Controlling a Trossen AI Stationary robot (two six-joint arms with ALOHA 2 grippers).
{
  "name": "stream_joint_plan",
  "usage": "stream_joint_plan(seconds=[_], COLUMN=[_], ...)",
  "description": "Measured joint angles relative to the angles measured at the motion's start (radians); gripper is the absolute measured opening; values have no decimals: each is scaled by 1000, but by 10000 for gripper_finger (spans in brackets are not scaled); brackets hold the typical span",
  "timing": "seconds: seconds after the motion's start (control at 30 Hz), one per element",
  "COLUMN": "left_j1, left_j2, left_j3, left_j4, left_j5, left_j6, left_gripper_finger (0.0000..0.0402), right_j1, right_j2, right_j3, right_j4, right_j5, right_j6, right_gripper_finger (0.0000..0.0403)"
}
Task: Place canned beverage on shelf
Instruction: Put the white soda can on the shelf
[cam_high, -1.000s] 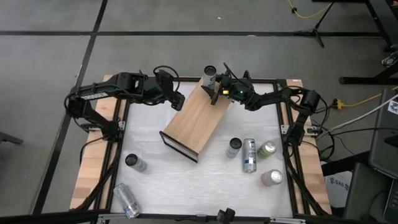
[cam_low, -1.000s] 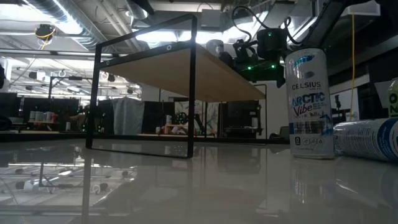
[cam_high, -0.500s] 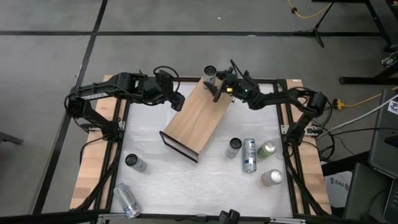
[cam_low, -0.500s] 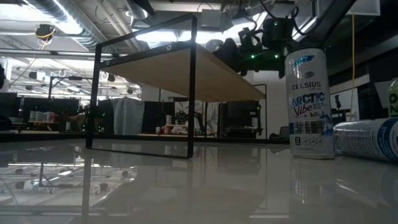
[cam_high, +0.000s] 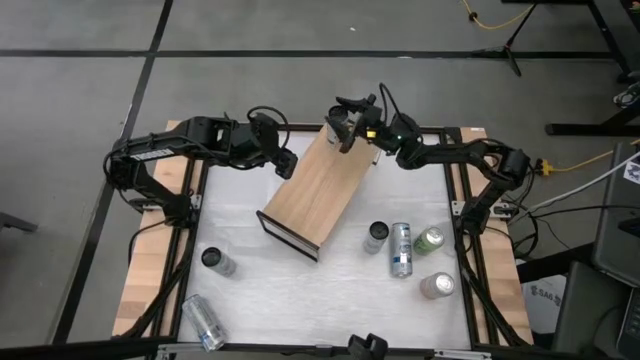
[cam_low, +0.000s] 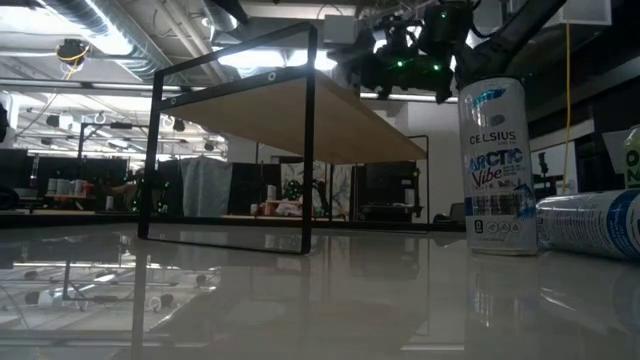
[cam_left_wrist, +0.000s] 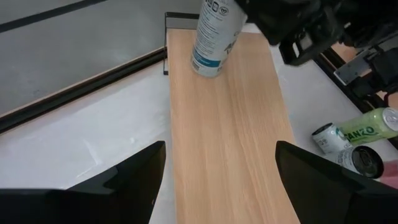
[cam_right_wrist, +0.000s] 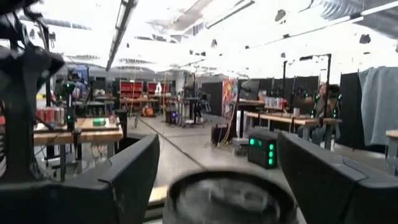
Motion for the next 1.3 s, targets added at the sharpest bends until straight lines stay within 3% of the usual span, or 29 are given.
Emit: stream_joint_plan(seconds=[0.33,0.57,0.8,0.93,1.3], left_j1=[0,-11,-74,-148,-406], left_j2=[0,-1,-1,-2,-5], left_j3=[0,0,0,0,-1], left_j4=[-5,-25,-245,-370,-360], left_j5=[134,292,415,430,397], left_j6=[0,-13,-144,-261,-691], left_gripper_finger=[296,296,296,296,296], right_j1=[0,10,106,195,428], right_j2=[-60,-198,-338,-380,-391], right_j3=[41,41,41,41,40], right_j4=[-15,-204,-428,-537,-672], right_j5=[0,-30,-80,-79,-9], right_j6=[-109,-100,-101,-101,-102], right_gripper_finger=[315,315,315,315,315])
